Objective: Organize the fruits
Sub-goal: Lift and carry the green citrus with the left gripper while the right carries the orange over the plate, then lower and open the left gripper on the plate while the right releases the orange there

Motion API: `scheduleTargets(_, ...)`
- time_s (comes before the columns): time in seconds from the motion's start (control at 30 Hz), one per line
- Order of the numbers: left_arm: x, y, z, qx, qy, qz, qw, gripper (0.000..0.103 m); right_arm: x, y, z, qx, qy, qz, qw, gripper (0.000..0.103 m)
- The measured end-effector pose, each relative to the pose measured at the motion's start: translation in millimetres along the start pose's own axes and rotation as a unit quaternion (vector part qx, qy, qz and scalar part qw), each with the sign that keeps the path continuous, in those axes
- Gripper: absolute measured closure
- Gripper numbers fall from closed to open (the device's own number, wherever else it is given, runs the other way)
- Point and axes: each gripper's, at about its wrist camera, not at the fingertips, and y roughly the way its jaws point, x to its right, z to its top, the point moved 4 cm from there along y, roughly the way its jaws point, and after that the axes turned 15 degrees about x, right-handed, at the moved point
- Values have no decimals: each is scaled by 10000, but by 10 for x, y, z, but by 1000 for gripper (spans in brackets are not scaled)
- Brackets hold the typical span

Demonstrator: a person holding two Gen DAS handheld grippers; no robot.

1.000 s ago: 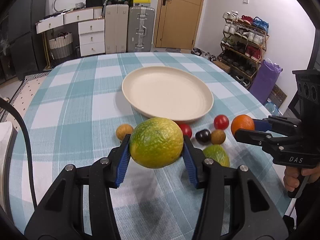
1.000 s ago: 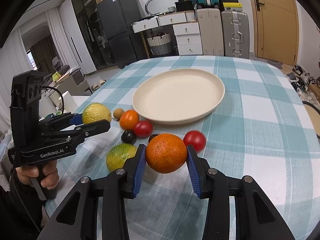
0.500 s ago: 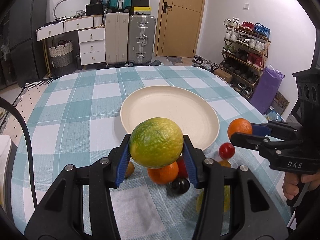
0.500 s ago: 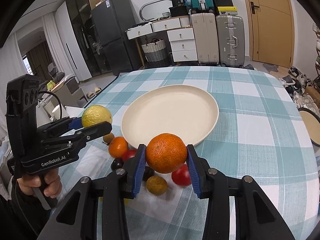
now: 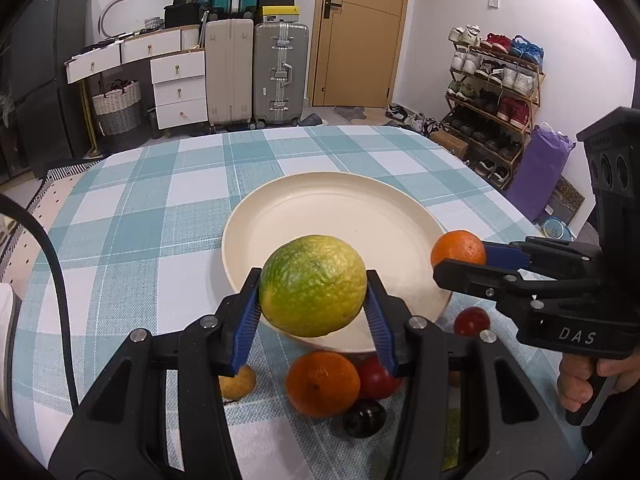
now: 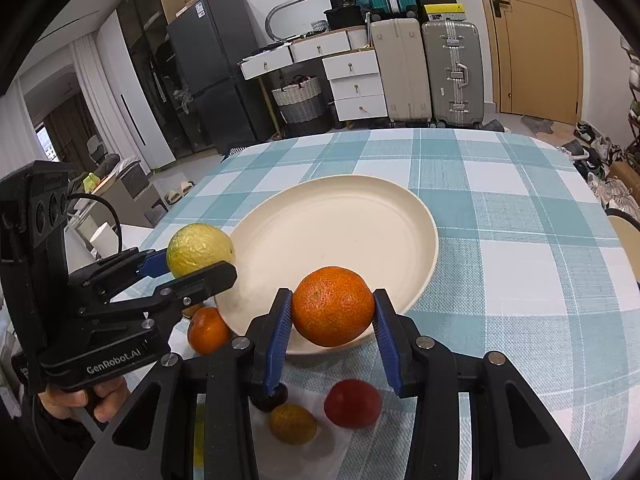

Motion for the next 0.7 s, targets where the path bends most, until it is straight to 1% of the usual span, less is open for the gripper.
scheduleTargets(0.17,-17,108,2,-36,-1,17,10000,57,40,133,13,-52,19,-30,10000,62)
scheduleTargets(0.4,-53,306,-51,-212,-39,-3,9998,57,91,273,15,-131,4,-92,9999,62)
scheduleTargets(0.7,-75,374,-92,-271,19,51,9996,57,126,378,-17,-195,-45,-127,9997,62)
